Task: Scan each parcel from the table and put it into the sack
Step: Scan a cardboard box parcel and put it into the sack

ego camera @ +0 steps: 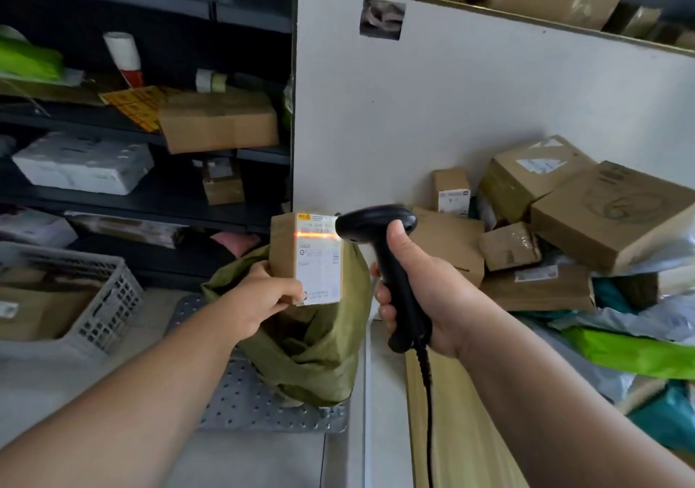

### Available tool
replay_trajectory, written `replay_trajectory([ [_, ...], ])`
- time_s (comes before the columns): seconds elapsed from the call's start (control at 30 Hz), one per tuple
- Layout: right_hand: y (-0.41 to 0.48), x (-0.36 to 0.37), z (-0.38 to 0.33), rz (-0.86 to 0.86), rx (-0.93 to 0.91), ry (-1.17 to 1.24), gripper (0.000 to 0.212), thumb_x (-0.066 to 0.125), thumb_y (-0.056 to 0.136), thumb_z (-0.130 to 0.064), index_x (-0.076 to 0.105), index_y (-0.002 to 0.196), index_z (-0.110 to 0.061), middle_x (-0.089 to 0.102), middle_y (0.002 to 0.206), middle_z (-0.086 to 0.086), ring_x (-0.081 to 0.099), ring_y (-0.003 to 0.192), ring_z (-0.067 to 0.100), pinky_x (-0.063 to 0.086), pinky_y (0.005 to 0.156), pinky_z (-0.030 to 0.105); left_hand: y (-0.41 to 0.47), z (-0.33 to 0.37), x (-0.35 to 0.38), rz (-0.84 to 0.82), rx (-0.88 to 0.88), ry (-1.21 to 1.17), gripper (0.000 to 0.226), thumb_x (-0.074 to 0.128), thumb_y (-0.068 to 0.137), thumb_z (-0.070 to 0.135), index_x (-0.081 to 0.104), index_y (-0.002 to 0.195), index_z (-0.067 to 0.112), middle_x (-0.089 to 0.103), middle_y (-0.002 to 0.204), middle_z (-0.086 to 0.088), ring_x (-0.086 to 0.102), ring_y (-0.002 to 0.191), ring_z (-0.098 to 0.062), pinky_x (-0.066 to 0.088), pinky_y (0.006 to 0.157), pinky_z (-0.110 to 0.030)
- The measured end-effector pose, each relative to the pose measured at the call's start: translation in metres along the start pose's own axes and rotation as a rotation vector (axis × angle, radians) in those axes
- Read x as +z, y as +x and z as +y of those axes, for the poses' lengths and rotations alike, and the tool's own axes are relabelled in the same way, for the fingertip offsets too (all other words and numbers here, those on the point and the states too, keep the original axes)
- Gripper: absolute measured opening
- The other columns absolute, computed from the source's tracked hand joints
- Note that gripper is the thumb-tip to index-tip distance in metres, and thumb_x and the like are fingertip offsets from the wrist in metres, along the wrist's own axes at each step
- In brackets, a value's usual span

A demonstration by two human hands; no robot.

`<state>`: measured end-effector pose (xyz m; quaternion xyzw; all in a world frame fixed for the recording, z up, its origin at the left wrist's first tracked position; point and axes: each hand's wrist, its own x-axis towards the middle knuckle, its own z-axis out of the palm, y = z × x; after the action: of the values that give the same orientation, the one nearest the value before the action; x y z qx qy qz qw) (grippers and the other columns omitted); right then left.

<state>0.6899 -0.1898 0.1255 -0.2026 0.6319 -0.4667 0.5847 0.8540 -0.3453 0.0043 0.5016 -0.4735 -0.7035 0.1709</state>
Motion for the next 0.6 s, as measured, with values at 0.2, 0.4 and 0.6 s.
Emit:
replay_trajectory([
  [0.2, 0.027, 0.01, -0.011, 0.007, 0.018, 0.005, 0.078, 0.059, 0.057, -0.079, 0.059, 0.093, -0.01, 0.057, 0.06, 0.003, 0.051, 0.046, 0.016, 0.048, 0.046, 0.027, 0.031, -0.001, -0.017, 0.0, -0.031, 0.011, 0.08, 0.073, 0.065, -0.007, 0.042, 0.134, 0.019, 0.062, 0.12, -0.005, 0.059, 0.11, -0.022, 0.049, 0.099, -0.04],
  [0.4, 0.05, 0.013, -0.015, 0.0, 0.042, 0.001, 0.079, 0.062, 0.052, -0.08, 0.06, 0.088, -0.01, 0.057, 0.059, 0.004, 0.052, 0.045, 0.018, 0.047, 0.045, 0.027, 0.055, -0.006, -0.025, 0.0, -0.071, 0.02, 0.079, 0.075, 0.062, -0.004, 0.043, 0.132, 0.017, 0.063, 0.118, -0.006, 0.06, 0.109, -0.022, 0.05, 0.097, -0.039],
  [0.6, 0.062, 0.013, -0.013, 0.022, 0.078, -0.005, 0.097, 0.062, 0.052, -0.079, 0.06, 0.113, -0.004, 0.058, 0.059, 0.004, 0.053, 0.047, 0.017, 0.049, 0.048, 0.029, 0.068, -0.013, -0.03, 0.057, -0.115, 0.095, 0.074, 0.074, 0.064, -0.002, 0.043, 0.129, 0.016, 0.06, 0.119, -0.006, 0.058, 0.109, -0.022, 0.05, 0.096, -0.037],
])
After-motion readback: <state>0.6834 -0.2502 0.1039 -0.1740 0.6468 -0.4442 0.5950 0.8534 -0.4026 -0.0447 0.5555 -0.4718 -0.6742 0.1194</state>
